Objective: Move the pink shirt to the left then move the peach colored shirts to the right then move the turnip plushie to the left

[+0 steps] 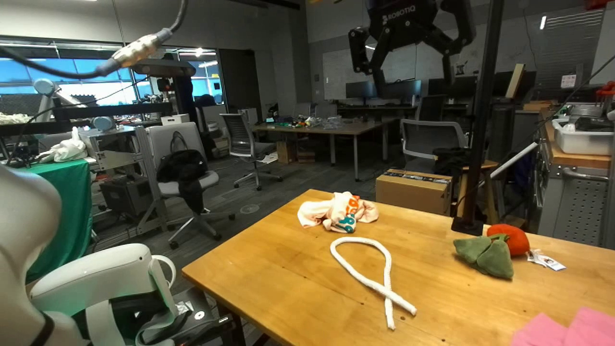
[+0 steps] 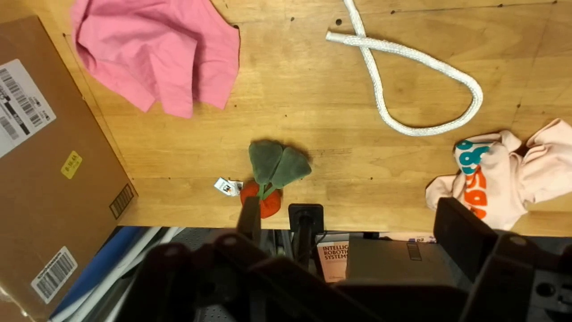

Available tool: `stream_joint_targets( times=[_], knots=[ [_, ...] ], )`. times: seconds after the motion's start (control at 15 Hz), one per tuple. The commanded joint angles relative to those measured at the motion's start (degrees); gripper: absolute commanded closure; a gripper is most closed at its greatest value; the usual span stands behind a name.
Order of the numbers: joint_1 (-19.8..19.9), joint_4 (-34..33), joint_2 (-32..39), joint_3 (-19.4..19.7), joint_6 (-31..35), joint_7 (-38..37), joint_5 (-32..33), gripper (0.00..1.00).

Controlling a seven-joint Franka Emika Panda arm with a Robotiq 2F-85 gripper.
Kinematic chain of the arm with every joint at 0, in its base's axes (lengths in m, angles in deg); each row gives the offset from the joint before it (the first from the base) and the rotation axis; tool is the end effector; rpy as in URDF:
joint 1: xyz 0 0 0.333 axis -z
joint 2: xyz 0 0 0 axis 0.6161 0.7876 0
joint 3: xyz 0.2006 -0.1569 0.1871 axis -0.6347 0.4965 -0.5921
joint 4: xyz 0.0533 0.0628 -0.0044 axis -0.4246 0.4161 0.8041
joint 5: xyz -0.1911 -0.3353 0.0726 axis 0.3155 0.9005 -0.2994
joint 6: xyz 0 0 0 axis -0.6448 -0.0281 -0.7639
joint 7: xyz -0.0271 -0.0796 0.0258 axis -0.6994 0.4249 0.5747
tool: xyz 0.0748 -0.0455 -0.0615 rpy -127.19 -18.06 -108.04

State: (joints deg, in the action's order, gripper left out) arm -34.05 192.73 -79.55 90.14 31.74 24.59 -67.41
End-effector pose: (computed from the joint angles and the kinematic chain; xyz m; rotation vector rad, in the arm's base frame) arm 0.4426 -0.0676 0.5817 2.9649 0.4896 0.4844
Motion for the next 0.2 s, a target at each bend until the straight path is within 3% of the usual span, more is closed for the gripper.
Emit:
stream_joint_targets(
  times=[0.0,0.13],
  knots=[
    [-1.7,1.9,-1.5,1.6,0.7,-1.0,0.8,0.00],
    [-1.9,3.8,-3.2,1.8,1.5,-1.3,0.9,0.00]
  ],
)
